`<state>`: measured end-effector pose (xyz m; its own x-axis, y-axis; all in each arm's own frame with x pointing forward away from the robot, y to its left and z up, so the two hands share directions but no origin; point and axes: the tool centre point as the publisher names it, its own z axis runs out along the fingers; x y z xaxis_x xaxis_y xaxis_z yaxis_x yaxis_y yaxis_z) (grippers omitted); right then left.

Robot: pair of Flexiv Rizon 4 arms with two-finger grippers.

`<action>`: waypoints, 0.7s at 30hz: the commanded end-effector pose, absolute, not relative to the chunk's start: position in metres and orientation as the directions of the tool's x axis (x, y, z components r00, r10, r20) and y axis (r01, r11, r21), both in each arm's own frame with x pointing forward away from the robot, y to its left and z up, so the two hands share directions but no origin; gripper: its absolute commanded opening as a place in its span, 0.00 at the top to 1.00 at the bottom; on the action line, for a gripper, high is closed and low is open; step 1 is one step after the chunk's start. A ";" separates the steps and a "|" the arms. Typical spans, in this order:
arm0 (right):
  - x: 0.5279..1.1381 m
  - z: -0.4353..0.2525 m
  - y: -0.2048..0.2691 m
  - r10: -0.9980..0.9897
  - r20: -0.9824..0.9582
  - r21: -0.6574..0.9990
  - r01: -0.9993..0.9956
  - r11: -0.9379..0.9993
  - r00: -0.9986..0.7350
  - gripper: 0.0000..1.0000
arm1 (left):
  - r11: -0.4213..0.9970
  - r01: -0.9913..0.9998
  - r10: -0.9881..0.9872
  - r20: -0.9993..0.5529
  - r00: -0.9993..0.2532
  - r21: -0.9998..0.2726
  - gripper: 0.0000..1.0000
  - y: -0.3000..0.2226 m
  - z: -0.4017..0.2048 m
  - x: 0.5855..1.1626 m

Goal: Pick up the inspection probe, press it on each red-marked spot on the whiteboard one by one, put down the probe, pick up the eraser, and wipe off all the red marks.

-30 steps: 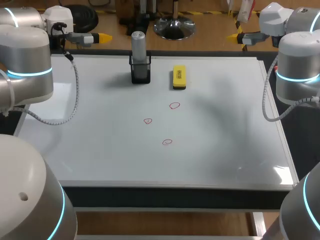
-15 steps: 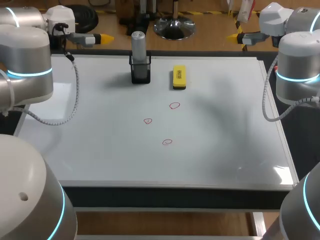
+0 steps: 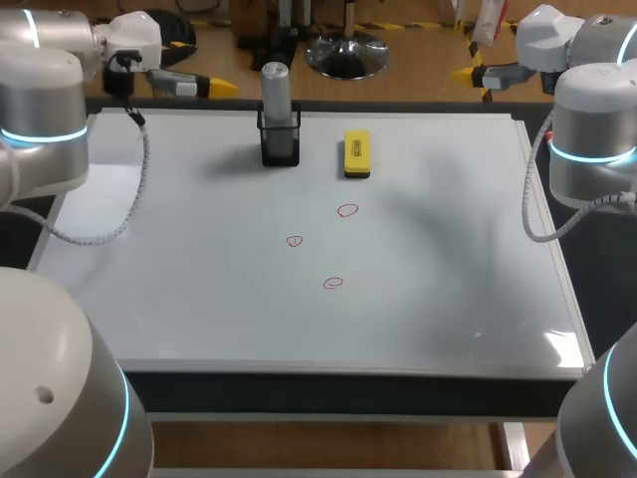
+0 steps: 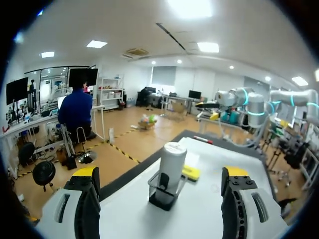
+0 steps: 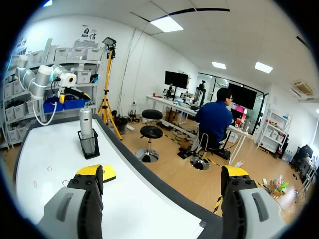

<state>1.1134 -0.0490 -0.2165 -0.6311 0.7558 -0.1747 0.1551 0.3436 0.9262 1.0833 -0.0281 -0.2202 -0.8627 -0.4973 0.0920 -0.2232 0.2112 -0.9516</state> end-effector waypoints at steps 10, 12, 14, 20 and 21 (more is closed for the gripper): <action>1.114 -0.216 -0.049 0.755 -0.174 0.926 0.156 0.344 -0.632 0.00 | 0.207 -0.141 -0.278 0.080 -0.957 -0.968 0.00 -0.057 -0.230 1.097; 1.114 -0.216 -0.049 0.755 -0.174 0.926 0.156 0.344 -0.632 0.00 | 0.207 -0.127 -0.255 0.072 -0.964 -0.970 0.00 -0.062 -0.229 1.098; 1.114 -0.216 -0.049 0.755 -0.174 0.926 0.156 0.344 -0.632 0.00 | 0.209 -0.116 -0.233 0.065 -0.970 -0.971 0.00 -0.067 -0.229 1.099; 1.114 -0.216 -0.049 0.755 -0.174 0.926 0.156 0.344 -0.632 0.00 | 0.206 -0.112 -0.193 0.072 -0.979 -0.972 0.00 -0.079 -0.235 1.105; 1.114 -0.216 -0.049 0.755 -0.174 0.926 0.156 0.344 -0.632 0.00 | 0.206 -0.113 -0.187 0.074 -0.980 -0.972 0.00 -0.081 -0.237 1.106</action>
